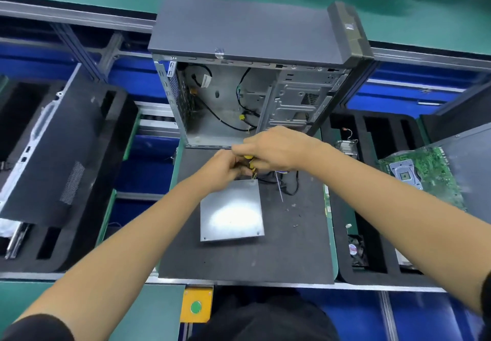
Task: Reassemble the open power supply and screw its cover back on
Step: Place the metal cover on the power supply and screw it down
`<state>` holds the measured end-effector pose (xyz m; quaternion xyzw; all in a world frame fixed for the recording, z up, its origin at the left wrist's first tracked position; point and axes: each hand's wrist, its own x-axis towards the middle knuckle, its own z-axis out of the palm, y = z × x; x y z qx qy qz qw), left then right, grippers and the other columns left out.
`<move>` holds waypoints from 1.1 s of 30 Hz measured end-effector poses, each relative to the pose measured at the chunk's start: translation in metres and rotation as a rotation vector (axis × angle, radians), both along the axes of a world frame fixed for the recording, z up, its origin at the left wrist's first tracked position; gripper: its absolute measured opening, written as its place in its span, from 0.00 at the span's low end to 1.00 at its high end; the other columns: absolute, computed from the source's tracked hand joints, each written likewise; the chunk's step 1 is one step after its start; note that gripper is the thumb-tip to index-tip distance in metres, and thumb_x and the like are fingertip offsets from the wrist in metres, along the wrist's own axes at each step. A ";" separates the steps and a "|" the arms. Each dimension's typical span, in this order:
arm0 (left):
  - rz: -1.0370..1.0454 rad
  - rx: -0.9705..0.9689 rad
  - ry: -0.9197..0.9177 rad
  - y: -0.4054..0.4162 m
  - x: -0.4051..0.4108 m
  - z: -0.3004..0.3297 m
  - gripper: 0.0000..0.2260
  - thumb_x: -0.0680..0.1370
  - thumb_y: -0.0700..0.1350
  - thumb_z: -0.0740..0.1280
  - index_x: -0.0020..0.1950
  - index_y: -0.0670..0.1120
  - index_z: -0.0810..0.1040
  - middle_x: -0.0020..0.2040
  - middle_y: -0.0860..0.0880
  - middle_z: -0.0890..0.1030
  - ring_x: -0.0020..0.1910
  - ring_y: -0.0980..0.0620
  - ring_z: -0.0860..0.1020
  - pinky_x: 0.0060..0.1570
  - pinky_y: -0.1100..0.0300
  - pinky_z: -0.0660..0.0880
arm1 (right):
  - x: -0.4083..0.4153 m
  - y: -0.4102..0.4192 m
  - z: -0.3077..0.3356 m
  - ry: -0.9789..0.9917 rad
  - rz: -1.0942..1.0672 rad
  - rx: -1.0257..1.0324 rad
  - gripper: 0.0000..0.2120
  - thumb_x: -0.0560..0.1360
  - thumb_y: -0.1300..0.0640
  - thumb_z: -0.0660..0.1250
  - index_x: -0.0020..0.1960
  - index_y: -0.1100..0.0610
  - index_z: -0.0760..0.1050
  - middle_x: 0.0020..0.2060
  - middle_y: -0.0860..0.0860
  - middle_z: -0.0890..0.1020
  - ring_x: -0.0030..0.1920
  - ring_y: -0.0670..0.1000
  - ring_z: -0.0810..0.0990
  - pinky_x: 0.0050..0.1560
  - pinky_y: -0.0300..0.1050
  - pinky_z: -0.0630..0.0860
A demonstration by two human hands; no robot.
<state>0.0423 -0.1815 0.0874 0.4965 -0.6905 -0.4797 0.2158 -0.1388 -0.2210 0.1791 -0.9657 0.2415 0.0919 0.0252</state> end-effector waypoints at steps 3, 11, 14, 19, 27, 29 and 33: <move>-0.040 0.067 0.067 -0.002 -0.006 0.004 0.15 0.79 0.30 0.69 0.48 0.52 0.78 0.38 0.66 0.82 0.43 0.71 0.79 0.46 0.76 0.72 | -0.002 -0.002 -0.001 -0.018 -0.055 0.007 0.11 0.73 0.54 0.62 0.45 0.46 0.59 0.32 0.50 0.74 0.33 0.58 0.72 0.29 0.46 0.59; 0.274 -0.035 0.190 0.016 -0.025 -0.015 0.07 0.70 0.47 0.81 0.44 0.52 0.86 0.37 0.51 0.84 0.37 0.56 0.78 0.41 0.60 0.74 | 0.005 0.002 -0.009 0.021 -0.271 -0.216 0.11 0.74 0.46 0.60 0.39 0.51 0.64 0.24 0.49 0.65 0.26 0.56 0.67 0.28 0.44 0.52; 0.145 0.018 0.167 0.011 -0.018 -0.015 0.09 0.75 0.43 0.77 0.43 0.59 0.85 0.41 0.54 0.86 0.44 0.57 0.83 0.47 0.61 0.79 | 0.001 0.002 -0.008 -0.011 -0.221 -0.135 0.11 0.71 0.46 0.62 0.45 0.50 0.62 0.25 0.48 0.67 0.25 0.53 0.68 0.27 0.43 0.57; 0.008 0.059 0.104 0.004 0.000 -0.015 0.09 0.79 0.39 0.72 0.49 0.55 0.83 0.48 0.58 0.87 0.51 0.62 0.83 0.57 0.61 0.78 | 0.000 0.000 0.000 -0.070 -0.127 0.099 0.11 0.71 0.54 0.64 0.46 0.49 0.61 0.29 0.48 0.71 0.30 0.50 0.70 0.27 0.45 0.57; 0.166 -0.061 0.138 0.009 -0.008 -0.018 0.12 0.70 0.44 0.82 0.46 0.53 0.82 0.40 0.59 0.85 0.41 0.63 0.83 0.43 0.71 0.76 | 0.004 0.001 -0.008 -0.037 -0.267 -0.064 0.08 0.71 0.47 0.63 0.41 0.51 0.69 0.26 0.49 0.70 0.31 0.56 0.71 0.29 0.44 0.57; 0.152 -0.050 0.170 0.012 -0.008 -0.021 0.10 0.73 0.41 0.79 0.47 0.53 0.83 0.41 0.56 0.87 0.44 0.61 0.84 0.47 0.65 0.80 | 0.004 0.005 -0.012 -0.027 -0.305 -0.089 0.10 0.72 0.45 0.62 0.40 0.51 0.68 0.25 0.49 0.69 0.31 0.56 0.71 0.29 0.45 0.55; 0.074 -0.066 0.084 0.006 -0.005 -0.018 0.09 0.77 0.39 0.75 0.44 0.53 0.83 0.39 0.56 0.86 0.42 0.65 0.82 0.46 0.67 0.78 | 0.003 0.004 -0.007 -0.052 -0.255 -0.012 0.11 0.72 0.45 0.61 0.46 0.50 0.63 0.29 0.49 0.73 0.30 0.56 0.73 0.29 0.46 0.59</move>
